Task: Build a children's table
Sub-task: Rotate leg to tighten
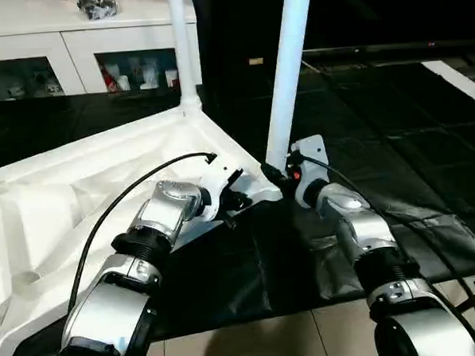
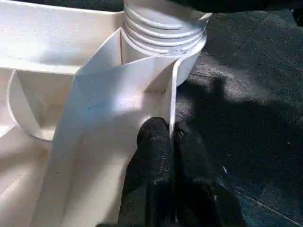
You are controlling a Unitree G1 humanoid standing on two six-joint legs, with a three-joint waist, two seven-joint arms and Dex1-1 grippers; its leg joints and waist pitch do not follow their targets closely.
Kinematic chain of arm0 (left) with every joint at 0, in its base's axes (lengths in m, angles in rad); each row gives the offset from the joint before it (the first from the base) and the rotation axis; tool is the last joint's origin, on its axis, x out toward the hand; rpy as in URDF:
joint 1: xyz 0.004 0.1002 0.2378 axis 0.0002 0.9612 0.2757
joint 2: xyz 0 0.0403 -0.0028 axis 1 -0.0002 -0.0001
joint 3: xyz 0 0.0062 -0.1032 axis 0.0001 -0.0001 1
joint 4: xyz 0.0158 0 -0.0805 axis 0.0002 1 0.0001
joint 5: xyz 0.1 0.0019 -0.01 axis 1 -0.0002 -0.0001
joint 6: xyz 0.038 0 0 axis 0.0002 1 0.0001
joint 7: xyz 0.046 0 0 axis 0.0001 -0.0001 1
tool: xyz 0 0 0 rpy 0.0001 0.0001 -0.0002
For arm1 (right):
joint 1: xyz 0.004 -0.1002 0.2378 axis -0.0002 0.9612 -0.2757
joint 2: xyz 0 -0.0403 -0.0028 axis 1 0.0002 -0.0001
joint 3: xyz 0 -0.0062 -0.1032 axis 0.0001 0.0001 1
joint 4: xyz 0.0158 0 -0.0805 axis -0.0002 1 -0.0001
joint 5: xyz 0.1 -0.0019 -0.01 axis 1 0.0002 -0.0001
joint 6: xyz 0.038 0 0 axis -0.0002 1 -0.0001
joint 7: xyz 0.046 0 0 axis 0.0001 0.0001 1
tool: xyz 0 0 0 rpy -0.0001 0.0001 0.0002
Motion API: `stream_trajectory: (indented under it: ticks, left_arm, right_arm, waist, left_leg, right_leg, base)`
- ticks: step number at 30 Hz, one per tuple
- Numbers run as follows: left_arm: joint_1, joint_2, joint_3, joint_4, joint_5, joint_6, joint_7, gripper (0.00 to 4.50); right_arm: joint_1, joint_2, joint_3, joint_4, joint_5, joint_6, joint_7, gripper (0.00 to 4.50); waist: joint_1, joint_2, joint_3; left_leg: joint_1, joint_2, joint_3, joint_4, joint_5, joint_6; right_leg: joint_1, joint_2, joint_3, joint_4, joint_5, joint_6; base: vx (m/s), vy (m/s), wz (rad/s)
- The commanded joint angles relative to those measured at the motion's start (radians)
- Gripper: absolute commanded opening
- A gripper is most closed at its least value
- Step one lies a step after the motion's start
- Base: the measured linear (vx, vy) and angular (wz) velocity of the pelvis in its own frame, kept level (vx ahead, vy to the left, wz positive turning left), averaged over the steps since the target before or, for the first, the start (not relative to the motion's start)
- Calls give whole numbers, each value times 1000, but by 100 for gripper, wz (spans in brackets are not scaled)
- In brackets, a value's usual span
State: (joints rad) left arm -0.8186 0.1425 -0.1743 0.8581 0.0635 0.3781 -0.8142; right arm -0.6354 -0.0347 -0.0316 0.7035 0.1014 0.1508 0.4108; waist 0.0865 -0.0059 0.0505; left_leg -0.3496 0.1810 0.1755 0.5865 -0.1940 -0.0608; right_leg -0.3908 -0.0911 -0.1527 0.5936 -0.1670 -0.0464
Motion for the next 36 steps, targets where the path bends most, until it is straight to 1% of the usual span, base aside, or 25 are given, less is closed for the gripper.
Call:
stream_trajectory:
  ticks: [1, 2, 3, 4, 6, 9, 10, 11, 12, 13, 15, 16, 18, 20, 22, 24, 25, 26, 28, 30, 31, 32, 33, 35, 36]
  left_arm:
    - [-45, -31, 7, -24, -19, -33, 36, 0]
    - [-44, -29, 7, -23, -16, -36, 34, 0]
    - [-44, -28, 8, -23, -15, -37, 33, 0]
    - [-39, -18, 1, -24, -9, -49, 20, 0]
    - [-24, 6, -15, -32, 0, -76, -14, 0]
    - [-4, 32, -27, -51, 2, -79, -61, 0]
    - [-4, 32, -27, -51, 2, -79, -61, 0]
    - [2, 39, -30, -56, 2, -85, -74, 0]
    - [15, 57, -37, -70, -4, -95, -119, 0]
    - [37, 84, -53, -93, -10, -132, -195, 0]
    - [47, 98, -60, -102, -13, -132, -228, 0]
    - [62, 116, -73, -115, -16, -158, -285, 0]
    - [72, 127, -82, -125, -19, -163, -322, 0]
    - [88, 150, -105, -140, -30, -202, -396, 0]
    - [101, 171, -127, -161, -37, -220, -464, 0]
    - [106, 182, -139, -173, -37, -222, -498, 0]
    - [111, 195, -154, -182, -33, -230, -532, 0]
    - [112, 200, -163, -183, -28, -241, -547, 0]
    - [119, 226, -195, -194, -11, -283, -613, 0]
    - [119, 230, -201, -195, -8, -287, -623, 0]
    - [118, 234, -207, -195, -4, -296, -635, 0]
    - [116, 243, -219, -197, 3, -309, -655, 0]
    - [116, 243, -219, -197, 3, -309, -655, 0]
    - [117, 249, -226, -204, 2, -314, -670, 0]
    - [118, 251, -228, -206, 1, -314, -674, 0]
  right_arm:
    - [11, 87, 78, 53, -11, 30, 47, 276]
    - [10, 87, 75, 55, -11, 25, 46, 276]
    - [9, 86, 71, 57, -10, 20, 47, 285]
    - [8, 75, 75, 54, -16, 5, 53, 306]
    - [21, 40, 86, 32, -25, -26, 86, 321]
    - [47, -5, 86, -4, -6, -54, 159, 341]
    - [47, -5, 86, -4, -6, -54, 159, 351]
    - [56, -19, 87, -16, -1, -64, 185, 364]
    - [81, -60, 86, -49, 15, -73, 252, 364]
    - [113, -119, 84, -88, 28, -92, 346, 384]
    - [126, -147, 82, -109, 41, -84, 394, 392]
    - [140, -187, 78, -136, 61, -73, 467, 409]
    - [146, -214, 79, -155, 75, -59, 518, 428]
    - [157, -261, 87, -187, 100, -42, 622, 444]
    - [160, -299, 107, -210, 118, -28, 710, 444]
    - [159, -321, 120, -223, 131, -16, 761, 444]
    - [154, -341, 135, -232, 144, -2, 816, 444]
    - [148, -346, 141, -230, 145, -2, 836, 444]
    - [119, -359, 172, -206, 135, -8, 915, 444]
    - [111, -360, 180, -196, 128, -14, 930, 444]
    - [103, -360, 190, -185, 121, -21, 947, 428]
    - [88, -360, 209, -166, 108, -25, 975, 428]
    - [88, -360, 209, -166, 108, -25, 975, 428]
    - [77, -360, 222, -155, 101, -24, 996, 397]
    - [74, -360, 224, -152, 100, -24, 1001, 397]
  waist:
    - [5, 5, -68]
    - [4, 6, -67]
    - [3, 3, -65]
    - [4, 5, -65]
    - [4, 4, -66]
    - [5, 0, -73]
    - [7, 1, -74]
    - [7, 2, -73]
    - [7, -1, -74]
    - [13, -2, -74]
    - [12, 1, -75]
    - [13, -1, -74]
    - [17, 1, -70]
    - [22, 1, -67]
    - [31, 2, -67]
    - [39, 0, -66]
    - [44, 3, -66]
    - [45, 0, -67]
    - [55, 0, -69]
    - [56, -2, -70]
    - [58, -3, -69]
    - [59, -4, -69]
    - [59, -3, -68]
    - [61, -2, -69]
    - [62, 0, -70]
  left_leg:
    - [-2, 57, -23, -63, -144, 56]
    - [-1, 57, -23, -64, -154, 53]
    - [1, 58, -23, -65, -171, 48]
    - [3, 58, -23, -66, -182, 44]
    - [2, 59, -25, -67, -186, 40]
    - [-2, 59, -22, -62, -136, 55]
    - [-4, 59, -21, -59, -113, 71]
    - [-6, 58, -21, -59, -105, 78]
    - [-4, 60, -20, -58, -99, 86]
    - [-7, 59, -19, -55, -95, 101]
    - [-7, 61, -19, -55, -96, 113]
    - [-10, 62, -20, -55, -106, 116]
    - [-7, 60, -18, -56, -127, 114]
    - [-4, 65, -17, -57, -154, 102]
    - [0, 69, -17, -59, -169, 88]
    - [3, 66, -14, -57, -168, 86]
    - [4, 69, -16, -59, -167, 84]
    - [1, 69, -16, -59, -163, 85]
    - [1, 70, -17, -59, -151, 80]
    - [0, 70, -17, -59, -147, 78]
    - [1, 70, -17, -59, -144, 74]
    - [2, 70, -16, -59, -147, 71]
    - [2, 70, -17, -59, -146, 68]
    - [1, 72, -17, -59, -140, 66]
    - [0, 72, -18, -59, -138, 65]
  right_leg:
    - [59, -92, 76, -80, -258, -154]
    - [58, -91, 75, -82, -273, -151]
    - [57, -92, 75, -87, -303, -143]
    - [56, -92, 76, -90, -321, -138]
    - [57, -93, 77, -88, -322, -133]
    - [61, -91, 81, -71, -212, -157]
    - [60, -91, 82, -65, -166, -170]
    - [61, -91, 82, -64, -152, -176]
    - [59, -90, 81, -64, -142, -182]
    - [65, -91, 81, -60, -126, -185]
    - [61, -89, 81, -59, -110, -194]
    - [64, -91, 80, -60, -121, -193]
    - [61, -88, 77, -67, -172, -184]
    - [58, -88, 77, -74, -229, -170]
    - [53, -90, 78, -77, -268, -157]
    - [49, -89, 79, -79, -279, -152]
    - [49, -89, 78, -79, -287, -151]
    - [51, -88, 79, -77, -284, -148]
    - [50, -91, 79, -76, -284, -144]
    - [50, -91, 79, -74, -276, -147]
    - [48, -91, 79, -73, -274, -149]
    - [48, -92, 79, -74, -280, -151]
    - [48, -91, 79, -71, -283, -152]
    - [48, -93, 80, -70, -272, -152]
    - [49, -93, 80, -68, -267, -153]
  base:
    - [0, 0, 0]
    - [0, 0, 0]
    - [0, 0, 0]
    - [0, 0, 0]
    - [0, 0, 0]
    - [0, 0, 0]
    - [0, 0, 0]
    - [0, 0, 0]
    - [0, 0, 0]
    - [0, 0, 0]
    - [0, 0, 0]
    - [0, 0, 0]
    - [0, 0, 0]
    - [0, 0, 0]
    - [0, 0, 0]
    - [0, 0, 0]
    - [0, 0, 0]
    - [0, 0, 0]
    - [0, 0, 0]
    - [0, 0, 0]
    - [0, 0, 0]
    - [0, 0, 0]
    - [0, 0, 0]
    - [0, 0, 0]
    - [0, 0, 0]
